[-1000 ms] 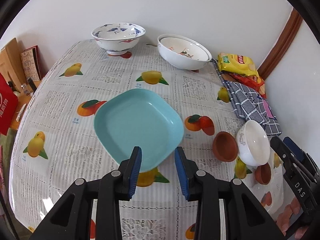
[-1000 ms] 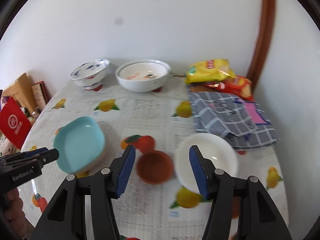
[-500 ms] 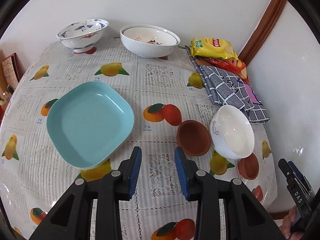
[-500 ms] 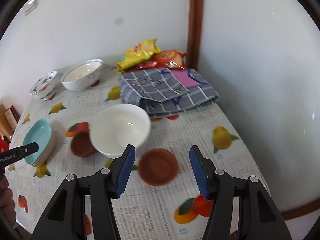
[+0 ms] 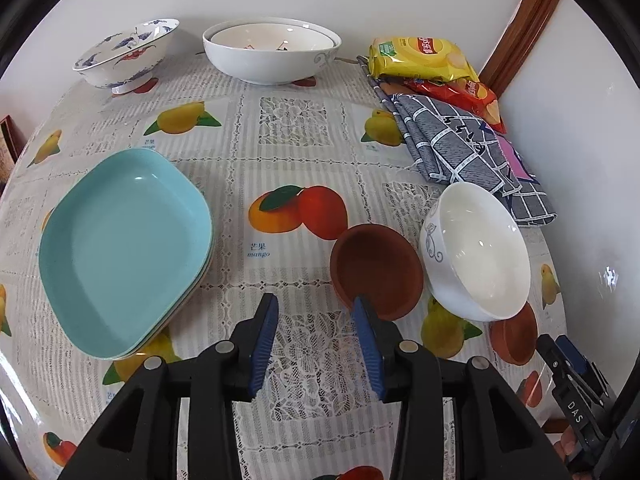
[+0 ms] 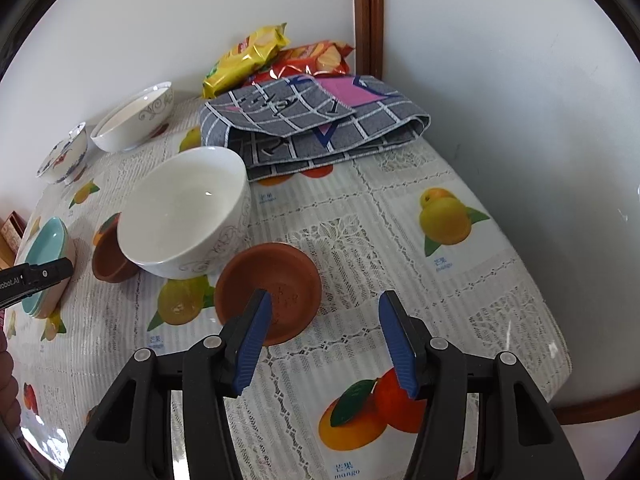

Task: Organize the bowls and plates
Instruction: 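Move both grippers toward the two brown clay bowls beside the white bowl, then close the left gripper on one brown bowl rim while the right gripper grasps the other brown bowl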

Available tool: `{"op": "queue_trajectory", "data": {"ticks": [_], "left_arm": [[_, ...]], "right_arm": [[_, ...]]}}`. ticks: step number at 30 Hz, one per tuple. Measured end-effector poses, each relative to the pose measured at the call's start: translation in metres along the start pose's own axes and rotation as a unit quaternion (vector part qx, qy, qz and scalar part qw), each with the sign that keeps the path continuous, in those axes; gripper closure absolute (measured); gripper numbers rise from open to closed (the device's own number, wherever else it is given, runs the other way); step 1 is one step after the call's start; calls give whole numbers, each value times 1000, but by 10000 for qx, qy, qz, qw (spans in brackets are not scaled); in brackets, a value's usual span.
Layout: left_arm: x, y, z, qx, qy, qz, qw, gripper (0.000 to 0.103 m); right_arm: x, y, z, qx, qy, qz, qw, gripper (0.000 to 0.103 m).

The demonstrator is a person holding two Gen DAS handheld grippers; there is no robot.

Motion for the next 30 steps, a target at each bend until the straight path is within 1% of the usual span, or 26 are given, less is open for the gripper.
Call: {"op": "queue_trajectory", "data": {"ticks": [3,5,10,12,16,20,22,30], "left_arm": [[-10,3,-3,19,40,67,10000,62],[-17,5,-5,11,72,104,9999,62],[-28,10,-13,-10,74,106,9999,62],[-31,12,-16,-34,96,93,9999,62],[-37,14,-19,-46,123,69,9999,62],[-42,15,-21,-23,125,44,9999,63],[-44,15,-22,-64,130,27,9999,63],[-50,16,-26,-148,206,30,9997,62]], "right_arm": [[-7,1,-5,-93,66,36,9999,47],[-11,1,-7,-133,117,46,9998,50],[-23,1,-8,-230,227,151,9994,59],[-28,0,-9,-297,253,175,9991,60],[-36,-2,-9,-351,283,274,9986,66],[-42,-5,-13,-462,296,324,9980,66],[-43,-5,-14,-510,327,269,9978,66],[-45,-5,-11,-246,191,148,9994,66]]}}
Point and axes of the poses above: each gripper's, at about its wrist camera, not at the fingertips, and x roughly against the way its jaws point, z to its left, y to its top, the point moved 7 cm from there along -x, roughly the way its jaws point, and after that the axes turned 14 degrees about y, right-handed, at the moved point
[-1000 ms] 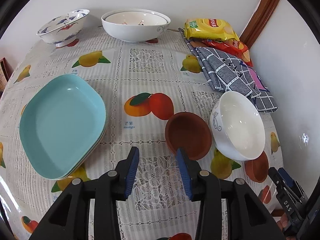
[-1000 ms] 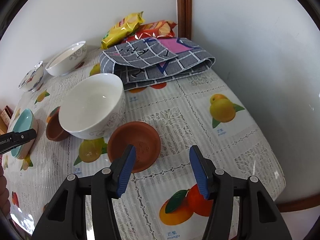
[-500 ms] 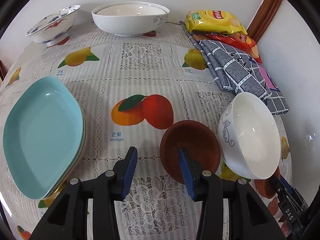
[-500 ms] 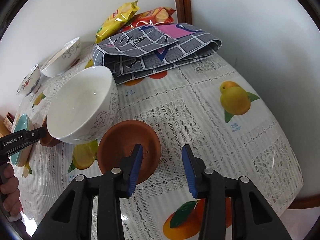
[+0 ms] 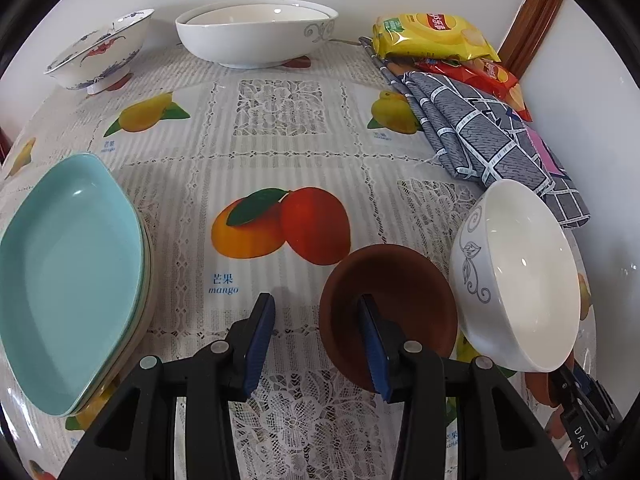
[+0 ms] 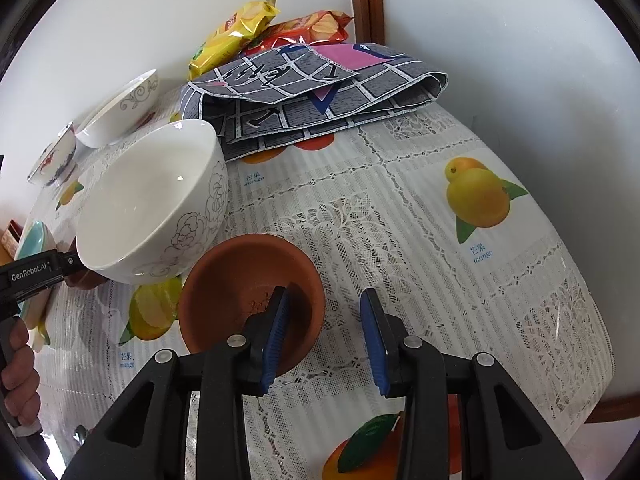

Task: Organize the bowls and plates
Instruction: 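Close the left gripper on one brown bowl rim while the right gripper grasps the other brown bowl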

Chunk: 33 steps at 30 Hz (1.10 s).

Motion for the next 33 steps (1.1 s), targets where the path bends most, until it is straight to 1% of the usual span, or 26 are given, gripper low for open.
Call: {"op": "queue_trajectory", "data": {"ticks": [4,5,7,11,13,14,15,17,19,20,21,22,26,29,31,33], "left_arm": [[-1,0,-3,-127,44,-43,9999,61],[-1,0,-3,-128,46,-70,9999,61],[-1,0,-3,-113,39,-103,9999,61],[-1,0,-3,-183,55,-135,9997,61],[-1,1,-4,-216,-9,-116,9997,66],[0,1,-5,-228,-58,-106,9997,72],[0,2,-7,-245,-140,-75,9996,77],[0,2,-10,-274,-237,-28,9993,83],[1,1,-12,-290,-215,-28,9993,84],[1,0,-11,-296,-210,-33,9993,87],[2,0,-10,-286,-210,-31,9994,90],[3,1,-9,-261,-257,-23,9993,91],[11,0,-7,-263,-382,-101,9989,95],[18,0,-4,-209,-476,-151,9985,95],[23,-1,-3,-205,-517,-171,9983,95],[30,-1,1,-179,-574,-204,9980,95]], "right_arm": [[0,-1,1,3,-40,-10,10000,66],[0,-1,0,-1,-48,-16,10000,65],[0,-1,-2,-22,-111,-44,9999,58],[0,0,-4,-86,-26,15,10000,57],[0,0,-4,-91,-54,26,9999,57],[0,0,-3,-85,-80,40,9999,57],[1,1,-2,-119,-78,54,9999,59],[0,1,-1,-179,-51,76,9998,65],[0,1,0,-163,-18,62,9998,78],[0,1,1,-197,53,73,9998,83],[0,2,2,-249,156,89,9995,90],[0,2,3,-314,221,96,9992,91],[3,4,9,-341,151,67,9993,94],[14,6,17,-340,323,-24,9989,95],[19,7,20,-311,221,-52,9993,95],[26,7,22,-285,210,-88,9993,95]]}}
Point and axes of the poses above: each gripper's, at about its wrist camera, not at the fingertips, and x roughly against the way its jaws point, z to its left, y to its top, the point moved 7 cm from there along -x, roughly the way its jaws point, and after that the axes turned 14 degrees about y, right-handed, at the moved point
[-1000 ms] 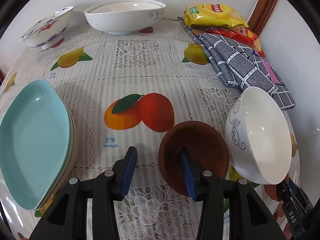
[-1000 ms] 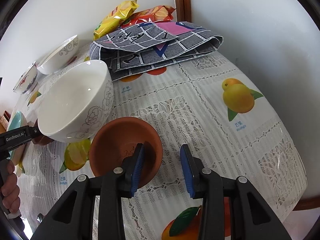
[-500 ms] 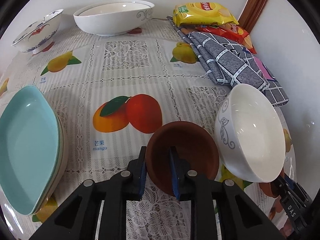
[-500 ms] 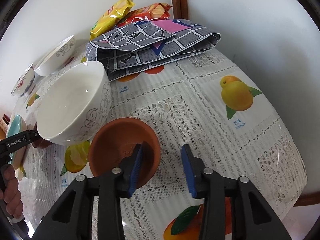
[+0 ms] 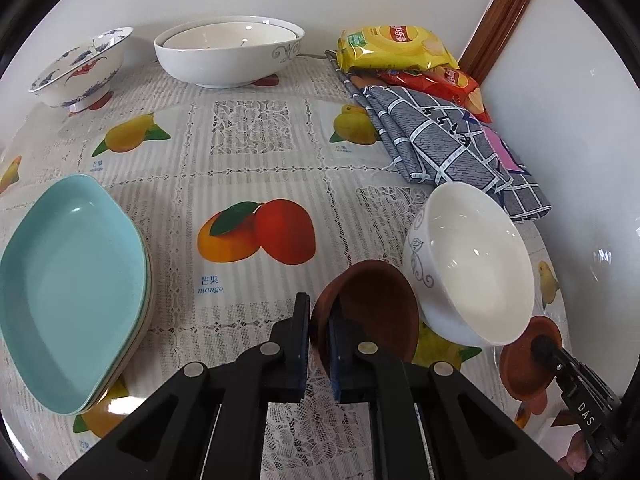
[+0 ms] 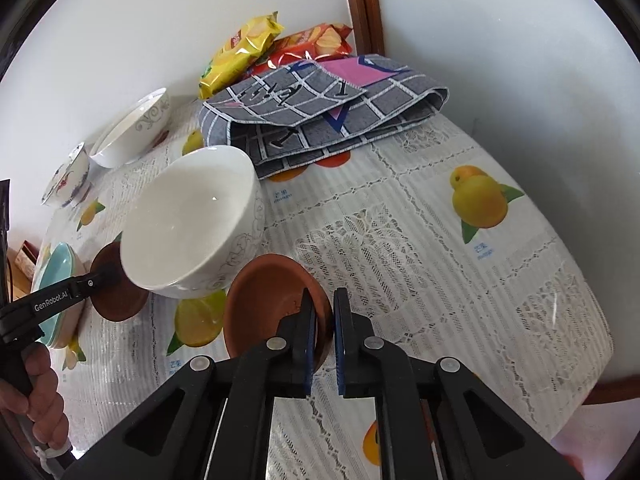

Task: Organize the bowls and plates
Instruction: 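Close the left gripper on one brown bowl rim while the right gripper grasps the other brown bowl, then lower the right gripper's brown bowl into the white bowl while the left gripper holds its brown bowl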

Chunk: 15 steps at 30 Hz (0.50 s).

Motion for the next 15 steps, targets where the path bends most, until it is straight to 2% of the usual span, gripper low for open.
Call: {"op": "queue_trajectory", "data": {"ticks": [11,15], "left_arm": [[51,7,30,40,22,-325,9995,95],[67,12,45,134,-100,-417,9990,95]], "right_arm": [[57,23,30,35,143,-551,9984,95],[69,34,48,143,141,-697,9974,95]]}}
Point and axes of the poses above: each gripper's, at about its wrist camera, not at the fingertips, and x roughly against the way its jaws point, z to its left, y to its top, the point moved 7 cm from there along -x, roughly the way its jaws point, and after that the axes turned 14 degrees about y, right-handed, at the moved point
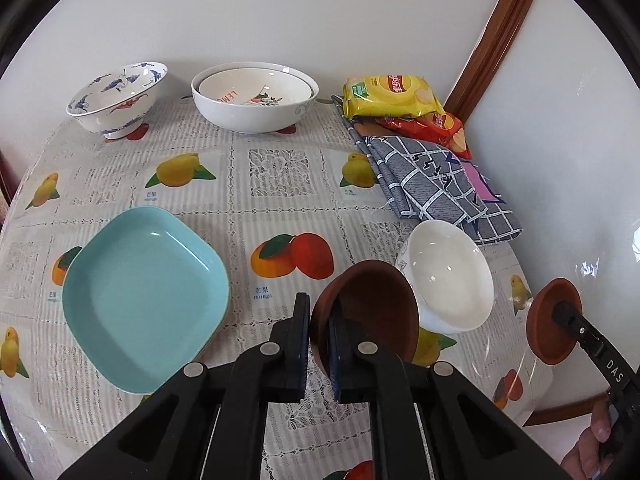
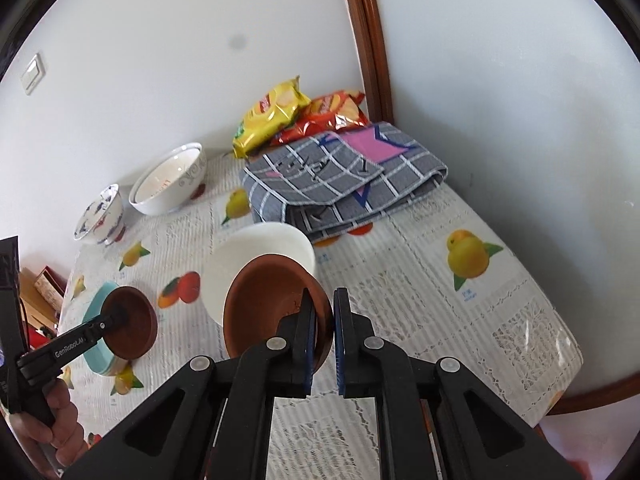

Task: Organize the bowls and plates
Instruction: 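Lower the right gripper's brown bowl into the white bowl while the left gripper holds its brown bowl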

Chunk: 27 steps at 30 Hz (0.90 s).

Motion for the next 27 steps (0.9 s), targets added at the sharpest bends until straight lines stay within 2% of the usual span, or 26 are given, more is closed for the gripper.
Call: {"op": "queue_trajectory", "data": {"ticks": [13,27], "left_arm": [[24,15,24,-10,-62,-217,9997,95],[9,26,25,-145,-148,-140,9997,95]], "right_arm": [[0,19,33,134,-76,-87,9998,95],[-30,27,33,101,-309,188,9993,95]]}}
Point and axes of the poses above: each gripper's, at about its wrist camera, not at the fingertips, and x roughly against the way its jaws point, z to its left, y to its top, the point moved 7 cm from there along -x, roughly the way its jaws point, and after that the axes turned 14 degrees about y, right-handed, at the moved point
